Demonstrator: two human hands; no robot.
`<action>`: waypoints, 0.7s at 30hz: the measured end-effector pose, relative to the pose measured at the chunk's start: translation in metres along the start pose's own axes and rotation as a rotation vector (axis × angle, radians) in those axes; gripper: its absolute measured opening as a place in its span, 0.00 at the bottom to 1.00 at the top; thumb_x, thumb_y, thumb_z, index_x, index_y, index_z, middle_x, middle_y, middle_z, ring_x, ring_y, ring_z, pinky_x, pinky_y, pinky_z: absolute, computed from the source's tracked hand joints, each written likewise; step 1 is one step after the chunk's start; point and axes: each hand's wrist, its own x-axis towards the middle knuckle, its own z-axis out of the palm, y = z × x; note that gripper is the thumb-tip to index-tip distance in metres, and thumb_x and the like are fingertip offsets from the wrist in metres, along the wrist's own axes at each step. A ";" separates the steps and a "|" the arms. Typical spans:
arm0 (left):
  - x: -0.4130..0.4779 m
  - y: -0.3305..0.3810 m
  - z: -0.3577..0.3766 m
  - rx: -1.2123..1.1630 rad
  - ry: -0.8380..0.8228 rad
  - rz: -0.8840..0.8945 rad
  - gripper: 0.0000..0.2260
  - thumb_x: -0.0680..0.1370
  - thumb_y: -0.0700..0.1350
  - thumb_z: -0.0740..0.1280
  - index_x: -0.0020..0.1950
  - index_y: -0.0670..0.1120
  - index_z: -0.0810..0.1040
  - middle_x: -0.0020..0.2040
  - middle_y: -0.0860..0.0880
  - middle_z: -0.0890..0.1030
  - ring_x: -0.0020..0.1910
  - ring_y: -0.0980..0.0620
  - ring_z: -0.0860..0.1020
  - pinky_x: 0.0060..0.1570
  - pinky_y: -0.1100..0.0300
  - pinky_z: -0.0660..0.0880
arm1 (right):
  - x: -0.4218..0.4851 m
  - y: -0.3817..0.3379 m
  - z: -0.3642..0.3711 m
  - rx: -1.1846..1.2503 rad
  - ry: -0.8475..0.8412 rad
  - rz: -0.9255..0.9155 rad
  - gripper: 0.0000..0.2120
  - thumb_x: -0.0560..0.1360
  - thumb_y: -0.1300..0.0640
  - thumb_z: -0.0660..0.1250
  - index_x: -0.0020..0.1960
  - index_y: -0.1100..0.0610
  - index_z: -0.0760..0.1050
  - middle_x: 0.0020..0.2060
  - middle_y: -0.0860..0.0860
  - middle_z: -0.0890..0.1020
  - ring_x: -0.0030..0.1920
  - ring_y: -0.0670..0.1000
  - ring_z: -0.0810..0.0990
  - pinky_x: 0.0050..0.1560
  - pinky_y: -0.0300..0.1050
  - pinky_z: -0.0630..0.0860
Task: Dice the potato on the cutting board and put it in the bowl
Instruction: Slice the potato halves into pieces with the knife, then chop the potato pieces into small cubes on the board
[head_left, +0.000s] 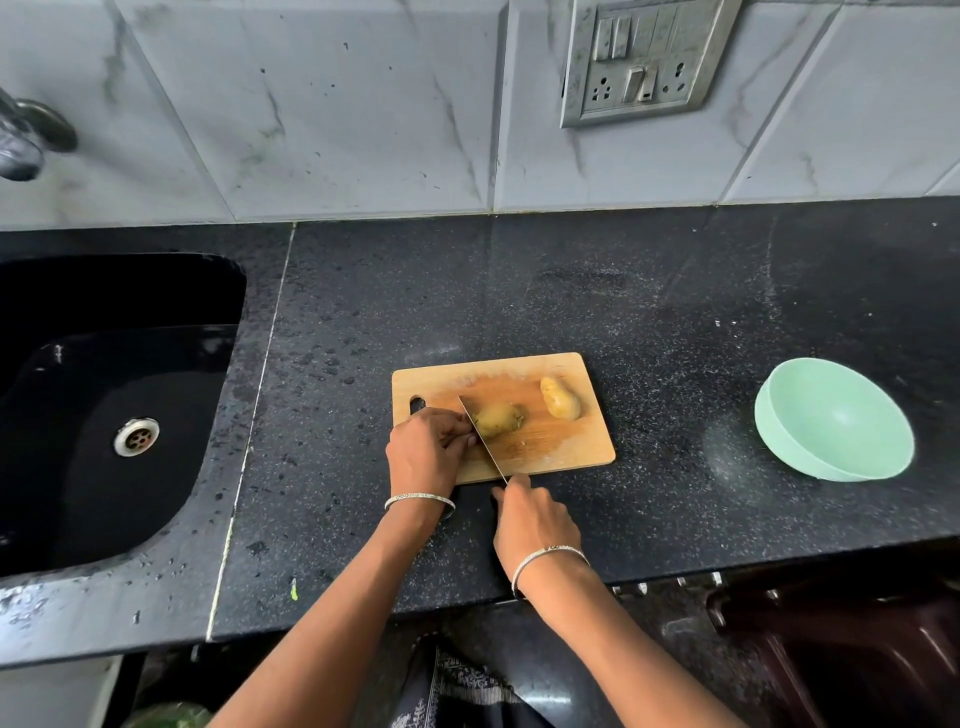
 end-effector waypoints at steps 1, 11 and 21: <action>0.000 0.000 0.000 -0.011 0.003 -0.002 0.05 0.68 0.42 0.77 0.42 0.48 0.86 0.46 0.55 0.84 0.46 0.55 0.81 0.48 0.63 0.73 | 0.000 0.001 -0.002 0.022 -0.009 0.000 0.16 0.84 0.48 0.51 0.59 0.59 0.69 0.56 0.58 0.79 0.56 0.62 0.79 0.43 0.50 0.69; 0.001 -0.004 0.003 -0.051 0.017 -0.025 0.06 0.67 0.42 0.78 0.42 0.48 0.86 0.45 0.55 0.85 0.44 0.55 0.81 0.50 0.56 0.78 | -0.034 0.022 -0.013 0.062 -0.010 -0.017 0.18 0.83 0.46 0.49 0.57 0.57 0.70 0.51 0.56 0.80 0.53 0.60 0.80 0.41 0.48 0.69; 0.015 0.015 -0.011 0.041 -0.171 -0.045 0.25 0.60 0.47 0.82 0.55 0.48 0.81 0.46 0.51 0.83 0.41 0.55 0.79 0.46 0.62 0.75 | -0.008 0.042 -0.033 0.157 0.133 0.037 0.18 0.83 0.45 0.48 0.53 0.56 0.71 0.49 0.59 0.80 0.51 0.63 0.79 0.41 0.51 0.67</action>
